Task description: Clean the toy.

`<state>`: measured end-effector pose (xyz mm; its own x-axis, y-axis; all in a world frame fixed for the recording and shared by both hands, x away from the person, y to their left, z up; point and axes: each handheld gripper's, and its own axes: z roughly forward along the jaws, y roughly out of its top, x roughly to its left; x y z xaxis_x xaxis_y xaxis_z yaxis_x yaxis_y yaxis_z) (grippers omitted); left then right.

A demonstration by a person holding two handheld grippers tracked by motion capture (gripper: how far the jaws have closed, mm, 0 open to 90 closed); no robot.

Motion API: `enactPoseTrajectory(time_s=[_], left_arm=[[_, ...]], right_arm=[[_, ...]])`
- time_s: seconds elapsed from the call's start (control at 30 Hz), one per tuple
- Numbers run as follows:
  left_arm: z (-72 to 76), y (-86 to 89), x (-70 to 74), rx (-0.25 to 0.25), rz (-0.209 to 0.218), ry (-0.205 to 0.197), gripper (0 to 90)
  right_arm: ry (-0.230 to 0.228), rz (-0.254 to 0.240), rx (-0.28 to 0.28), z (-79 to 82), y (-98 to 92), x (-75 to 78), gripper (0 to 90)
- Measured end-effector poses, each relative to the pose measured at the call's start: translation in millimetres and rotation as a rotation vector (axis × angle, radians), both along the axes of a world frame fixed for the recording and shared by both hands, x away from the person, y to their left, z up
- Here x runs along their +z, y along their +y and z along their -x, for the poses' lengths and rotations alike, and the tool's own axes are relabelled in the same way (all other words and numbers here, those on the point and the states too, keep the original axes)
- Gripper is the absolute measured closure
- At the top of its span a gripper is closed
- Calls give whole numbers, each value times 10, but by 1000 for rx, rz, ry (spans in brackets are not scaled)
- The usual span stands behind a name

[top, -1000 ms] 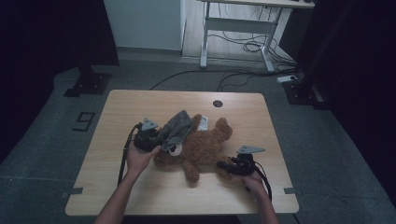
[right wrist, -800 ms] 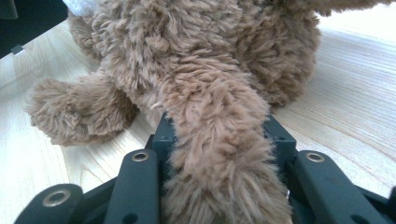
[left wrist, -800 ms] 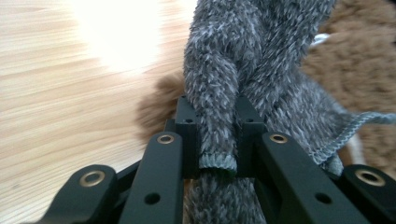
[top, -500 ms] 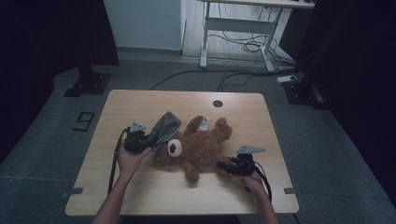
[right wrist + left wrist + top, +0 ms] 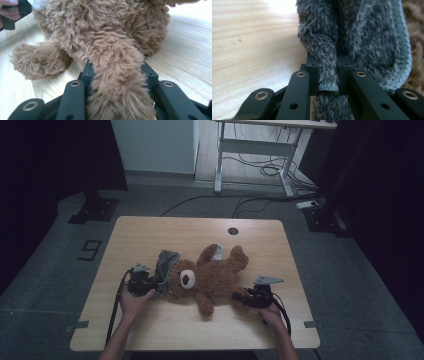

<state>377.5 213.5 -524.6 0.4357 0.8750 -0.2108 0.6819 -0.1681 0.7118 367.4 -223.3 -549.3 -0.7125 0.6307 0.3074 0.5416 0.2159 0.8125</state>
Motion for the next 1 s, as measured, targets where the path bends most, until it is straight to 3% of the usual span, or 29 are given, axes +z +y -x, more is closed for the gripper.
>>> enactPoseTrajectory(time_s=[0.33, 0.5, 0.63, 0.77, 0.87, 1.0], left_arm=[[-63, -24, -91, 6, 43, 42, 764], [-130, -73, -52, 13, 26, 48, 762], [-150, -56, 110, 24, 33, 7, 762], [-118, -52, 404, 20, 75, -73, 760], [-95, -170, 642, -19, 90, -130, 761], [-112, -452, 868, -77, 51, -182, 760]], right_arm=[[-8, 0, -16, -67, 11, -18, 597], [-39, 6, -70, -124, -14, -28, 598], [-46, 17, -99, -141, -16, -24, 601], [-48, 17, -98, -137, -13, -24, 600], [-61, 20, -92, -119, 3, -21, 600], [-63, 16, -97, -100, 5, -22, 599]])
